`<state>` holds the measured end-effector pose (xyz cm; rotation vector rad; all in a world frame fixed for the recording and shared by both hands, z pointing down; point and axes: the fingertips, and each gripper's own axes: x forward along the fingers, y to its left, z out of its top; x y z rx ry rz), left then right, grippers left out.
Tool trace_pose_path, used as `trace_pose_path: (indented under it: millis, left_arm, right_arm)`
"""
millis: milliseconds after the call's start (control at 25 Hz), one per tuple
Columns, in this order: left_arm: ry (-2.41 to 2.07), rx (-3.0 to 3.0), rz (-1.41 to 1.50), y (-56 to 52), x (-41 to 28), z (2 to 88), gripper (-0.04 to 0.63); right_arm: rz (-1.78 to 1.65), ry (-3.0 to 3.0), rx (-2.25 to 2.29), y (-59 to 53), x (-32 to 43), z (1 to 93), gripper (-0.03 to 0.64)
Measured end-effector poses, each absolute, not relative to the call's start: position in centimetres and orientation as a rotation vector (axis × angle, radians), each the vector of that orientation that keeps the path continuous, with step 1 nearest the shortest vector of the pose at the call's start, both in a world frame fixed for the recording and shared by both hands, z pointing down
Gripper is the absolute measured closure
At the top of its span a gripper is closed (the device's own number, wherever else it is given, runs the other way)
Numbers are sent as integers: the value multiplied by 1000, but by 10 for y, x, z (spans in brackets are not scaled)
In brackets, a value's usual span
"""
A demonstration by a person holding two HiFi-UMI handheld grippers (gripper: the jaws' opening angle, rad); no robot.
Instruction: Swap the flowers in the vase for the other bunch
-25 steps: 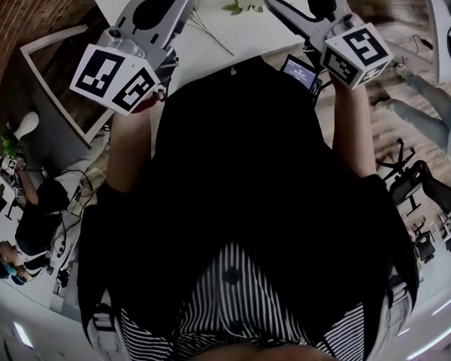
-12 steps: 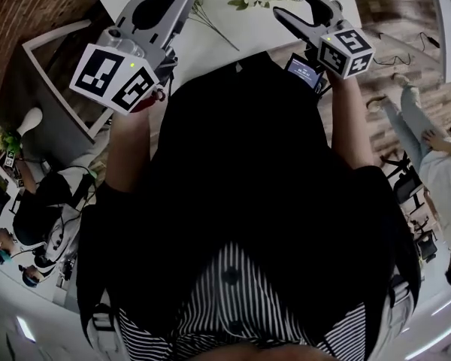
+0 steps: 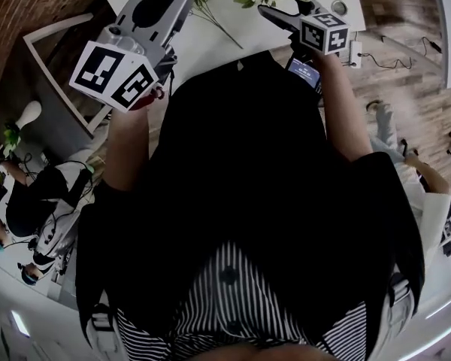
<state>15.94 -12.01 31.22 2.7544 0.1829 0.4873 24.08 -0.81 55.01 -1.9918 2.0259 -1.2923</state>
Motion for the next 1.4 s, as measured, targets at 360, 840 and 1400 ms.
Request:
trace_pose_path:
  millis: [360,840,1400]
  left_arm:
    - [69,2731,473,-147,130,313,589]
    - [24,2736,484,-147,127,327,589]
    - [37,2748,402,-139,133,300,589]
  right_arm:
    - [-1195,1914,-1897,-33,242,556,137]
    - [-1135,1952,-1953,-25,259,552,558]
    - [-943,2025,-1972,-7,280,474,583]
